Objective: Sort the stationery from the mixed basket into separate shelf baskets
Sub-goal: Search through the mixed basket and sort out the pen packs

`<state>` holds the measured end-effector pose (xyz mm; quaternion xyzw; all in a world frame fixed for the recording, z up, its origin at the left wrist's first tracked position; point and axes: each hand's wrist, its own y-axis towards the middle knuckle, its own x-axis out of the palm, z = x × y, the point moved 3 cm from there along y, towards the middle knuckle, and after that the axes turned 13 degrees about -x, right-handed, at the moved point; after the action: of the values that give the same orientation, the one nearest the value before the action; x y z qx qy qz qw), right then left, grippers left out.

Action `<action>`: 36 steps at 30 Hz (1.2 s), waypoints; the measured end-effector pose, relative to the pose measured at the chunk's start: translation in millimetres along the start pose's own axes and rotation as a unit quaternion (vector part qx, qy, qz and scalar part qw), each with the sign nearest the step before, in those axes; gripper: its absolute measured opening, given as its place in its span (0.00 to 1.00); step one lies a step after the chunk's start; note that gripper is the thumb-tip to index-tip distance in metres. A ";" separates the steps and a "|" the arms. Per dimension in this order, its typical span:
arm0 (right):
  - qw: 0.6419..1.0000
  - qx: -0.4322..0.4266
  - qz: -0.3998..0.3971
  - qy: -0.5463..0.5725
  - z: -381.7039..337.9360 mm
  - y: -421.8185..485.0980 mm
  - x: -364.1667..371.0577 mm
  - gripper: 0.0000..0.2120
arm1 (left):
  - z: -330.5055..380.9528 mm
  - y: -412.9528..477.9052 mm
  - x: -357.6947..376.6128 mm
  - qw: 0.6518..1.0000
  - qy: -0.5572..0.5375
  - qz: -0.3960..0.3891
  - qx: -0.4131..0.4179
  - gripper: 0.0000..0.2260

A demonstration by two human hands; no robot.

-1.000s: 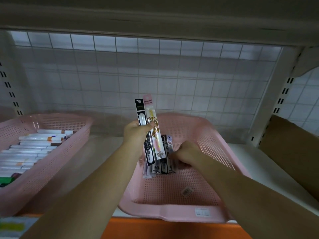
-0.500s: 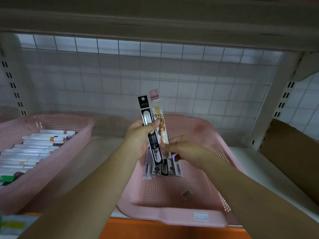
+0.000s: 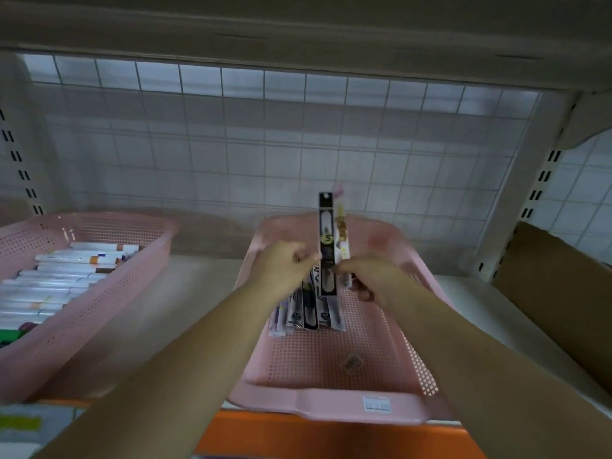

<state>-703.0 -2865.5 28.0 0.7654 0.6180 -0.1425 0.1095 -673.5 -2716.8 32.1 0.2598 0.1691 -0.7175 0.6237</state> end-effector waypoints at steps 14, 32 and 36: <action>0.957 0.126 -0.100 -0.241 19.7 -1.5 -3.9 0.11 | -20.7 2.7 32.3 0.921 0.353 -0.158 0.044 0.09; 0.841 -0.136 -0.064 -0.519 -33.2 -20.0 10.4 0.08 | 15.7 -5.4 1.3 0.904 0.414 -0.006 0.105 0.06; 0.803 -0.204 -0.057 -0.557 -61.8 -27.8 28.3 0.15 | 21.6 -12.1 -38.4 0.891 0.428 0.048 0.144 0.09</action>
<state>-719.4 -2812.4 76.0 0.4771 0.5080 -0.4209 0.5806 -685.6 -2696.1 71.0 0.6365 0.3022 -0.5221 0.4806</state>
